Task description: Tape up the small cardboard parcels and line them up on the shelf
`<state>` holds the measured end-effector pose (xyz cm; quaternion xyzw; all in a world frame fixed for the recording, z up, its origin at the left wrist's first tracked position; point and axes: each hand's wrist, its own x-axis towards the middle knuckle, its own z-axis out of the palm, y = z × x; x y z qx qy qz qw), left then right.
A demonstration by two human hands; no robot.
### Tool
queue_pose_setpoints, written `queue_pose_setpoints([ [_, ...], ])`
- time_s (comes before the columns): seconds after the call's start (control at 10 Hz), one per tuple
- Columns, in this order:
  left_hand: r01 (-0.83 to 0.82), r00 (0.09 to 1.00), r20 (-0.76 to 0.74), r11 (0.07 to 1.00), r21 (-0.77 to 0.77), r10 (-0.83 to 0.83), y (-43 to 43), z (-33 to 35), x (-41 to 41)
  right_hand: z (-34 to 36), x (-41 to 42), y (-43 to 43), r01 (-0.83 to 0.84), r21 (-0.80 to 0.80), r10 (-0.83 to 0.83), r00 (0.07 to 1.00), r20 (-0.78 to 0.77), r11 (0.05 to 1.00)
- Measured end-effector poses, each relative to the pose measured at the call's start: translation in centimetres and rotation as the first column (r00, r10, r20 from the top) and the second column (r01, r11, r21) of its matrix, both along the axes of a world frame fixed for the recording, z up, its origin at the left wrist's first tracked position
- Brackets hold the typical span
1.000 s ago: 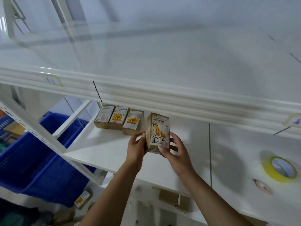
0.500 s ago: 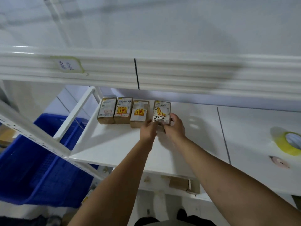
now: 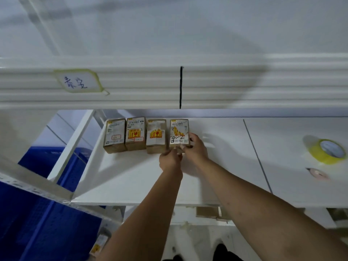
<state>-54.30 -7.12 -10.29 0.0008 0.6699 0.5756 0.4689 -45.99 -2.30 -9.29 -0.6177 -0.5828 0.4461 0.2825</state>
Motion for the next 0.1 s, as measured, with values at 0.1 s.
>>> queue_pose_setpoints([
  [0.1, -0.013, 0.999, 0.042, 0.999, 0.043, 0.011, -0.68, 0.01, 0.17, -0.27, 0.14, -0.32, -0.01, 0.041, 0.011, 1.0, -0.028, 0.999],
])
